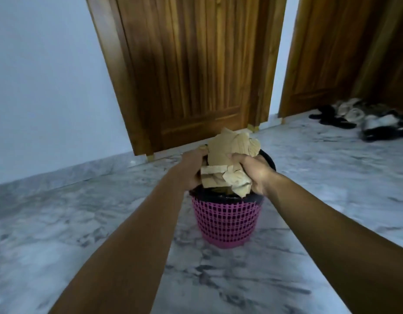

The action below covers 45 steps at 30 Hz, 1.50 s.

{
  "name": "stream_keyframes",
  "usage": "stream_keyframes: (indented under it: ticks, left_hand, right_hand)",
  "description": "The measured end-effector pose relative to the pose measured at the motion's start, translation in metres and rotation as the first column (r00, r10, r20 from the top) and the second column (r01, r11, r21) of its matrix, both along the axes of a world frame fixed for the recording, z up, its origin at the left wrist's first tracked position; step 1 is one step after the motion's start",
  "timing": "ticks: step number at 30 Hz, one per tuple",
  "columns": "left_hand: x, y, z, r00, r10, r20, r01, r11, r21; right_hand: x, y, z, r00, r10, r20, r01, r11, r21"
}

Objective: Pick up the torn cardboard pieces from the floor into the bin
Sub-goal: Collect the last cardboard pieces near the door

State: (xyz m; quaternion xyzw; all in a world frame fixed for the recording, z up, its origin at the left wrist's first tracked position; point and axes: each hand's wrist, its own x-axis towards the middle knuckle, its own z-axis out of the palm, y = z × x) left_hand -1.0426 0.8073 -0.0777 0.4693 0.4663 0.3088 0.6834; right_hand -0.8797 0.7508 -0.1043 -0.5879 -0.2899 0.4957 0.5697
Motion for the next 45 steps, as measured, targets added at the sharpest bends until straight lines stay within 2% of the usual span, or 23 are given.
stream_keyframes:
  ticks: [4,6,8,9,11,13,15,17,19,23,26,29,34,39,42,43,45]
  left_hand:
    - [0.040,0.080,-0.056,0.989,0.067,-0.134,-0.070,0.997,-0.014]
    - [0.043,0.074,-0.054,0.973,0.077,-0.218,-0.075,0.997,0.020]
    - [0.036,0.060,-0.046,0.946,0.095,-0.310,-0.064,0.992,0.107]
    - [0.028,0.055,-0.044,0.933,0.112,-0.341,-0.066,0.987,0.145]
    - [0.009,0.046,-0.040,0.938,0.131,-0.321,-0.067,0.977,0.204]
    - [-0.017,0.033,-0.032,0.958,0.129,-0.258,-0.070,0.971,0.229]
    - [-0.052,0.018,-0.018,0.960,0.127,-0.251,-0.065,0.968,0.242]
    - [-0.100,-0.002,-0.006,0.945,0.161,-0.283,-0.081,0.958,0.275]
    - [-0.162,-0.026,0.000,0.918,0.223,-0.329,-0.121,0.945,0.303]
    - [-0.307,-0.099,-0.004,0.825,0.428,-0.369,-0.330,0.895,0.301]
    - [-0.423,-0.170,-0.024,0.728,0.514,-0.454,-0.451,0.858,0.247]
    - [-0.527,-0.238,-0.056,0.648,0.552,-0.524,-0.548,0.817,0.182]
    - [-0.650,-0.345,-0.114,0.556,0.587,-0.588,-0.655,0.745,0.123]
    - [-0.716,-0.426,-0.175,0.520,0.443,-0.731,-0.623,0.782,0.031]
    - [-0.738,-0.452,-0.215,0.509,0.243,-0.826,-0.524,0.848,-0.074]
    - [-0.743,-0.458,-0.229,0.496,0.171,-0.851,-0.493,0.863,-0.114]
    - [-0.744,-0.467,-0.250,0.497,0.013,-0.867,-0.439,0.866,-0.238]
  right_hand:
    - [0.035,0.027,-0.019,0.985,-0.143,0.096,0.153,0.982,-0.108]
    - [0.041,0.033,-0.028,0.987,-0.079,0.137,0.108,0.971,-0.216]
    - [0.043,0.036,-0.030,0.969,0.041,0.243,0.037,0.949,-0.312]
    - [0.042,0.036,-0.028,0.929,0.100,0.357,0.033,0.937,-0.348]
    - [0.033,0.034,-0.015,0.773,0.147,0.617,0.099,0.933,-0.346]
    - [0.011,0.033,0.001,0.687,0.144,0.712,0.113,0.947,-0.300]
    - [-0.025,0.033,0.014,0.633,0.198,0.749,0.023,0.961,-0.274]
    - [-0.076,0.034,0.021,0.596,0.318,0.738,-0.142,0.946,-0.293]
    - [-0.140,0.028,0.026,0.624,0.410,0.666,-0.298,0.912,-0.281]
    - [-0.285,-0.002,0.020,0.581,0.586,0.565,-0.530,0.799,-0.284]
    - [-0.399,-0.047,0.004,0.446,0.724,0.526,-0.700,0.649,-0.299]
    - [-0.503,-0.097,-0.019,0.239,0.818,0.523,-0.815,0.461,-0.350]
    - [-0.640,-0.171,-0.078,-0.055,0.843,0.535,-0.855,0.238,-0.462]
    - [-0.707,-0.220,-0.145,-0.384,0.768,0.512,-0.722,0.097,-0.686]
    - [-0.722,-0.237,-0.191,-0.456,0.775,0.437,-0.653,0.042,-0.756]
    - [-0.725,-0.242,-0.208,-0.454,0.784,0.423,-0.641,0.042,-0.766]
    - [-0.731,-0.249,-0.242,-0.404,0.817,0.410,-0.595,0.106,-0.797]
